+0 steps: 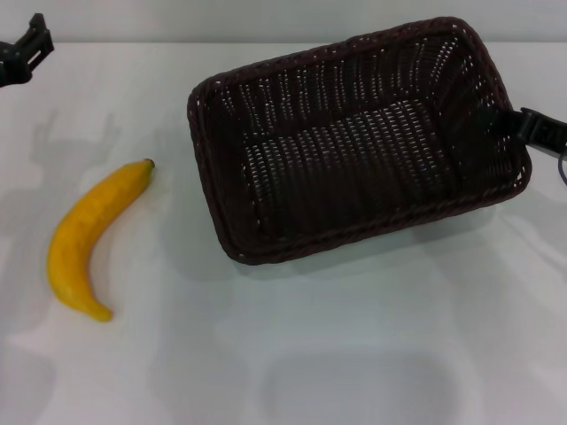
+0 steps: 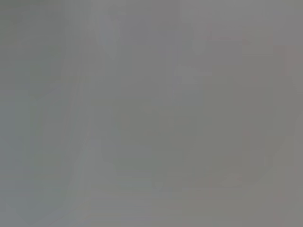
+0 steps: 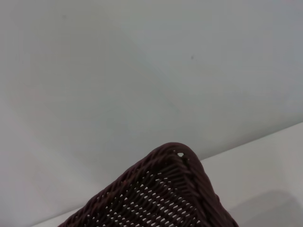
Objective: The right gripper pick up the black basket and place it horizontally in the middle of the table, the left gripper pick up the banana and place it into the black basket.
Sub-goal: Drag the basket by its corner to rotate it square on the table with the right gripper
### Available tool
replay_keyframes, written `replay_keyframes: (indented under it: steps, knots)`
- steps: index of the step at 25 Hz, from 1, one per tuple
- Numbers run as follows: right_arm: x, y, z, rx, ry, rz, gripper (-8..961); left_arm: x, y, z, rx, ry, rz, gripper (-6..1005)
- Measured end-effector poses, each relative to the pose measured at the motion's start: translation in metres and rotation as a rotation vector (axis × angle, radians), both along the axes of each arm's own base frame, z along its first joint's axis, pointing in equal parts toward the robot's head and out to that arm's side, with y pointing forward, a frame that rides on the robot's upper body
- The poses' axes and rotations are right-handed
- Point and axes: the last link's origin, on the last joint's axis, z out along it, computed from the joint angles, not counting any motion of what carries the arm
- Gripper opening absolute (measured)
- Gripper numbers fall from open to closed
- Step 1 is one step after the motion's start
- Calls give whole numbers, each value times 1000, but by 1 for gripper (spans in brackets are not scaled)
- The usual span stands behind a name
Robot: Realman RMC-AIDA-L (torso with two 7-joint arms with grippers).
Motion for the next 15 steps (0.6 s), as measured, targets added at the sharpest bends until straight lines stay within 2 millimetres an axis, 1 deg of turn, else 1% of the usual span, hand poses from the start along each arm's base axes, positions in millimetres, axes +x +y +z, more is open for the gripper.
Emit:
replay_keyframes:
  steps: [7,15]
  knots:
    - [-2,-2,-4,-2,-1,4,176,-1,-1,0,1,0,3,874]
    - [-8,-2,3,-2,-23,58,177,-3,-3,1,2,0,8,874]
